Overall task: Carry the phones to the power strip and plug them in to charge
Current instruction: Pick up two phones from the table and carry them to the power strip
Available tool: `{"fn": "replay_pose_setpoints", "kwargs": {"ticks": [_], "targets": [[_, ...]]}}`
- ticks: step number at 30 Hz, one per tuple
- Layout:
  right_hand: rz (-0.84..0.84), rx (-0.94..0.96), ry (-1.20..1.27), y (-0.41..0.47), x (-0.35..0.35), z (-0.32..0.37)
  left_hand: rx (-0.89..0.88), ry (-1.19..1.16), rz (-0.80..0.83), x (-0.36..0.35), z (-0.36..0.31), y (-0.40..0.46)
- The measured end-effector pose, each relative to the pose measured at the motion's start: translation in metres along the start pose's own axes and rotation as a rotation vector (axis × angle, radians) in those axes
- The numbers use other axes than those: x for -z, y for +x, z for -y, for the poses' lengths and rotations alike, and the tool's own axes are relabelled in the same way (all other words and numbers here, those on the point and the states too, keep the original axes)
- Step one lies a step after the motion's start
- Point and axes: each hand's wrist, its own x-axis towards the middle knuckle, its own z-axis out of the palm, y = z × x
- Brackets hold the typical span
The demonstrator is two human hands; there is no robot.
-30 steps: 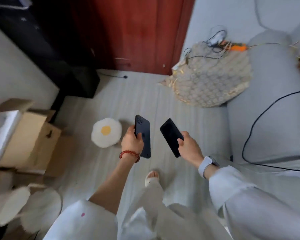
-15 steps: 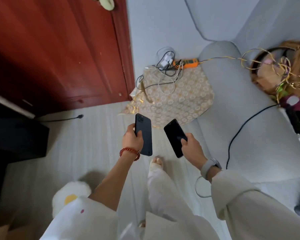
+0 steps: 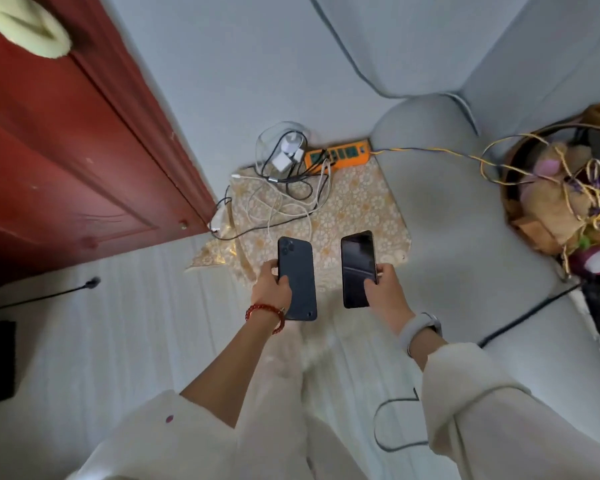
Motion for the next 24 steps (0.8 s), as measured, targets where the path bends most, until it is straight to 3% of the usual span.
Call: {"fn": "replay_pose_setpoints", "kwargs": {"ticks": [8, 14, 19, 24], "targets": [[0.023, -0.166, -0.067, 0.16, -0.001, 0.024, 0.114, 0.023, 0.103, -0.073, -0.038, 0.128], [0.093, -0.188, -0.077, 0.23, -0.007, 0.026, 0.192, 0.012, 0.12, -0.117, -0.042, 0.172], [0.204, -0.14, -0.134, 0.272, -0.002, 0.007, 0.271, 0.0, 0.023, -0.159, -0.037, 0.192], [0.25, 0.059, -0.378, 0.296, 0.011, -0.01, 0.305, 0.003, -0.147, -0.188, -0.036, 0.203]]}}
